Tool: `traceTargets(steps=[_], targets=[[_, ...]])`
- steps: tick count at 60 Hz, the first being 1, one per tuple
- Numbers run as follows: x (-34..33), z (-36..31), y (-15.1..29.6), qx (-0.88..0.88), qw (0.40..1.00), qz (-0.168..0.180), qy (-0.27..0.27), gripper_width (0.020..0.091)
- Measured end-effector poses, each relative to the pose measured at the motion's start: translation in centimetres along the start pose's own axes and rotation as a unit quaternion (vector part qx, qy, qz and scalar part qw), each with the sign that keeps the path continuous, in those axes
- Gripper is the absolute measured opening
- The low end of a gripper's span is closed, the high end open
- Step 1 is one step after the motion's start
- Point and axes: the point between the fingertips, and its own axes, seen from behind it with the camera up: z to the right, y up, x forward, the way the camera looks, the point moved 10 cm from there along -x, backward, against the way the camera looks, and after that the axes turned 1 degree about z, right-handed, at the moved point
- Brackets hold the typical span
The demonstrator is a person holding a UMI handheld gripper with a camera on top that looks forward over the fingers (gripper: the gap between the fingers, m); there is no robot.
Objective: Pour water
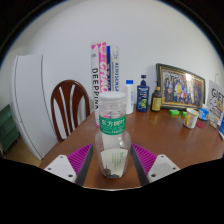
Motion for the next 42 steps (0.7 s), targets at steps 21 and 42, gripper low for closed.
traceTargets(steps=[21, 42], targets=[[1.4, 0.6, 1.2, -0.003, 1.0, 0.024, 0.004, 0.043], [2.9, 8.4, 17.3, 0.246, 0.959, 0.113, 0.082, 0.0428]])
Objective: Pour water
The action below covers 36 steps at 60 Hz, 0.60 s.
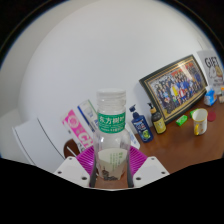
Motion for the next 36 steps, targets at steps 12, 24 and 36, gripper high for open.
traceTargets(steps=[12, 24, 36], targets=[[4.1, 7.6, 9.2, 0.255, 0.965, 0.039, 0.046, 0.0427], [7.4, 17.3, 12.5, 0.506, 0.856, 0.069, 0.075, 0.0429], [9.4, 24.2, 11.2, 0.677, 0.725, 0.076, 0.105, 0.0427]])
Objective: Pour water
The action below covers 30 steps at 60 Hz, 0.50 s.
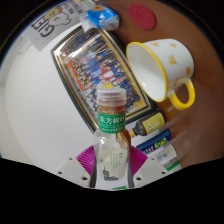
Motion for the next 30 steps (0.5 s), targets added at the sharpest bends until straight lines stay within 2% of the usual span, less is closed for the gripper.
traceTargets(steps=[6, 16, 24, 30], targets=[[0.0, 0.8, 1.7, 0.05, 0.999, 0.007, 0.007, 0.0427], [0.1, 1.4, 2.3, 0.034, 0.999, 0.001, -0.023, 0.0428], [-0.4, 0.7, 2.8, -0.15, 0.983, -0.006, -0.103, 0.0427], [-1.0, -2.1, 4.0, -0.352, 0.925, -0.001, -0.144, 0.0429]])
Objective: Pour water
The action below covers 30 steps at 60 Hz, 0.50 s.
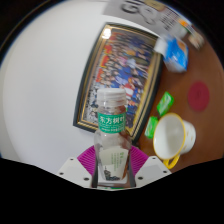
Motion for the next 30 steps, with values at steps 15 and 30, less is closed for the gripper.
traceTargets(steps=[15, 30], targets=[[-3.2, -0.7, 10.2, -0.436, 0.89, 0.102, -0.093, 0.043], [-3.0, 8.4, 14.8, -0.561, 0.802, 0.083, -0.187, 0.0428]])
